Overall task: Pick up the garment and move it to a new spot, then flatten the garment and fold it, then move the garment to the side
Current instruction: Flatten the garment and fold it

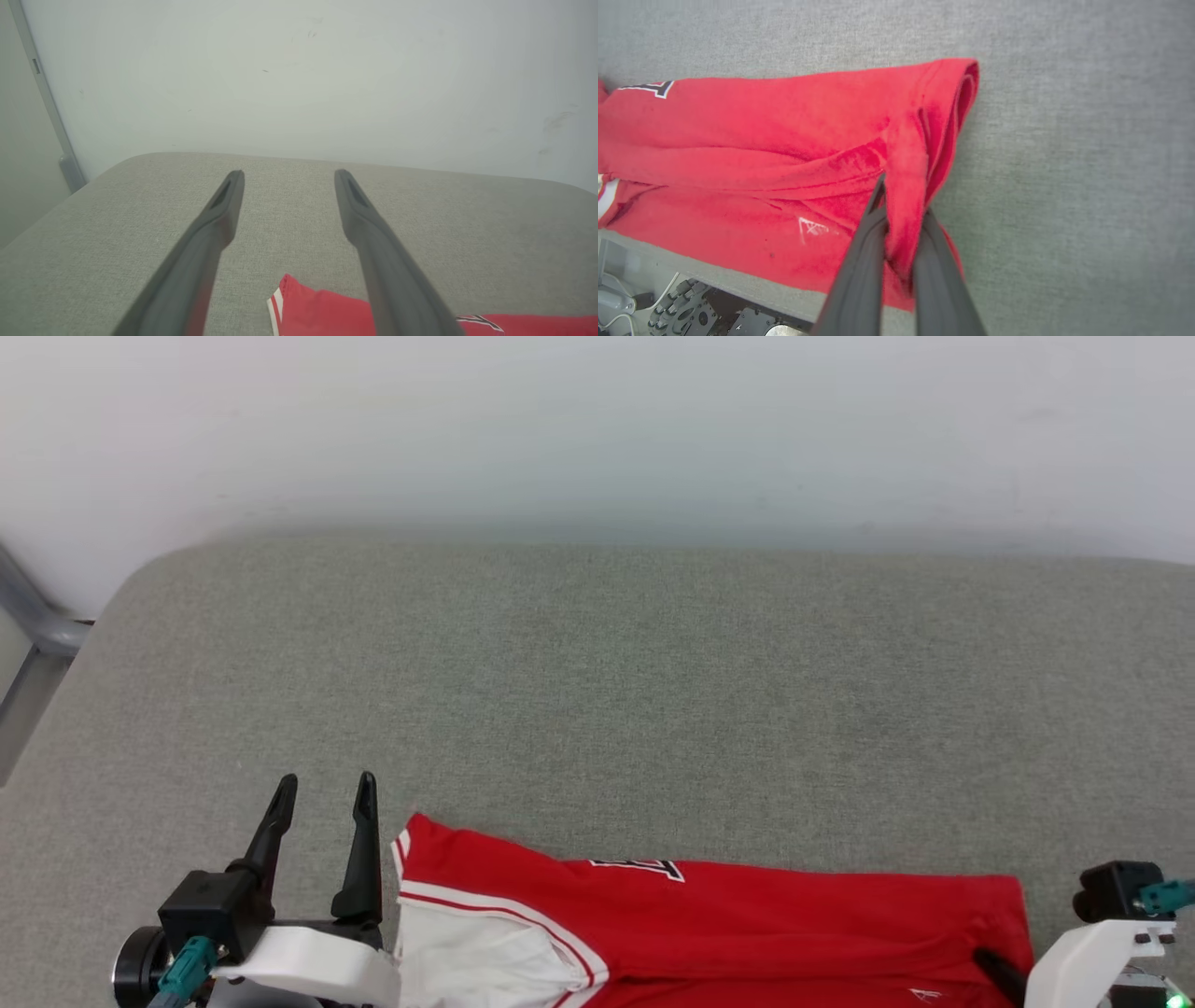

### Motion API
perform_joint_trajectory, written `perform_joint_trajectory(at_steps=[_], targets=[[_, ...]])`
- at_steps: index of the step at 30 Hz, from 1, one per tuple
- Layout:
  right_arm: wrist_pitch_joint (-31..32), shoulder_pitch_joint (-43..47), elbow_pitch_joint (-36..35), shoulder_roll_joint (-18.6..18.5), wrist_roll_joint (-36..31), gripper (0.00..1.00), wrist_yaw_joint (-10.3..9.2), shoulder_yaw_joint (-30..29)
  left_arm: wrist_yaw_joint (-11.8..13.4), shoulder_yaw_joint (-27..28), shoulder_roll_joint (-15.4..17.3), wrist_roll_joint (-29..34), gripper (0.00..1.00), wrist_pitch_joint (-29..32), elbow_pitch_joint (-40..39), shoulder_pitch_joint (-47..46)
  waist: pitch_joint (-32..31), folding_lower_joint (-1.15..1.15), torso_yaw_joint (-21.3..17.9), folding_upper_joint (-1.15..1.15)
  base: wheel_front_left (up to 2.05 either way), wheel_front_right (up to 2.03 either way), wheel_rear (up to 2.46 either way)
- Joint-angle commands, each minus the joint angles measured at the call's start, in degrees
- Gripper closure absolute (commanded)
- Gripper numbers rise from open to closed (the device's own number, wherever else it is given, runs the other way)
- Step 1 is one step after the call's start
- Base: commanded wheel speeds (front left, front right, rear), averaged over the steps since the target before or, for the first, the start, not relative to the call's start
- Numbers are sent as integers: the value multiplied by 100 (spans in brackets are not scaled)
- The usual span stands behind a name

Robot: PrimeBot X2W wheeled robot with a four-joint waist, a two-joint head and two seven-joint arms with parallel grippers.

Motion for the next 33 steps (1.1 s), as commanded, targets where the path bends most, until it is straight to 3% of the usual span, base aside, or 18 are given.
perform_joint_trajectory(at_steps=[1, 11, 16, 25, 30, 33], targets=[[32, 22, -57, -131, -18, 100, -7, -137, 30, -2, 32, 38, 0, 0, -8, 131, -171, 0, -92, 0, 0, 0, 0], [310, 134, -16, -385, -79, 100, -6, -1324, 138, -46, 80, 33, 0, 93, -112, 308, -371, 0, -230, 0, 0, 0, 0], [513, 5, -121, -90, 371, 100, -5, -1594, 153, -65, 69, 27, 0, 101, -114, 324, -411, 0, -276, 0, 0, 0, 0], [1607, -12, -415, 920, 2640, 100, -5, -1542, 153, -125, 64, 20, 0, 117, -107, 264, -476, 0, -249, 0, 0, 0, 0], [1893, -52, -320, 1065, 3880, 100, -4, -1180, 115, -167, 72, 33, 0, 149, -110, 174, -452, 0, -144, 0, 0, 0, 0], [1686, -103, -177, 1073, 4637, 100, -4, -685, 97, -203, 66, 40, 0, 164, -100, 133, -421, 0, -49, 0, 0, 0, 0]])
